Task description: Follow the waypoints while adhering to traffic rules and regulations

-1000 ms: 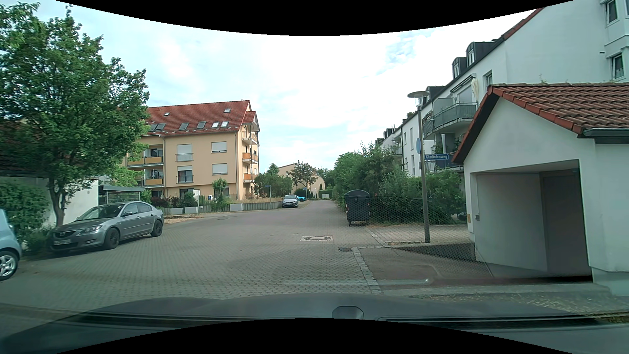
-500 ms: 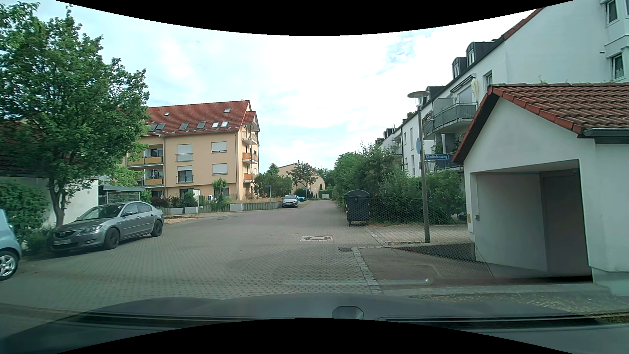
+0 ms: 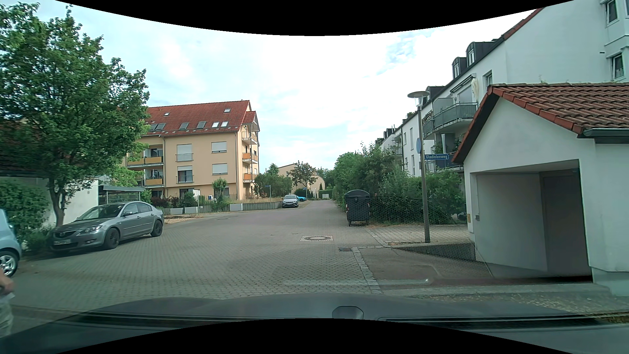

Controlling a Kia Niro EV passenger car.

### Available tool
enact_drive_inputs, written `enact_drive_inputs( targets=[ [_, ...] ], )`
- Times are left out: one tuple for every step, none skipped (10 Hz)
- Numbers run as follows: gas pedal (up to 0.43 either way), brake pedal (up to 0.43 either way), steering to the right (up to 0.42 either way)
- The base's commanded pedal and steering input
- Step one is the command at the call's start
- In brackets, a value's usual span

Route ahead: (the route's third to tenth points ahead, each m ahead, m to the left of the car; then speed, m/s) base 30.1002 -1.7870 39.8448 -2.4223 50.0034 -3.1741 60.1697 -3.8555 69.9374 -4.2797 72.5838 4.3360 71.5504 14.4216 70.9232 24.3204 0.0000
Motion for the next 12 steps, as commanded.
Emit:
enact_drive_inputs(
  targets=[
    [0.000, 0.305, -0.228],
    [0.000, 0.305, -0.228],
    [0.000, 0.305, -0.228],
    [0.000, 0.305, -0.228],
    [0.000, 0.305, -0.228],
    [0.000, 0.299, -0.228],
    [0.000, 0.305, -0.228],
    [0.000, 0.305, -0.228],
    [0.000, 0.305, -0.228],
    [0.000, 0.305, -0.228],
    [0.000, 0.305, -0.228],
    [0.000, 0.305, -0.228]
  ],
)
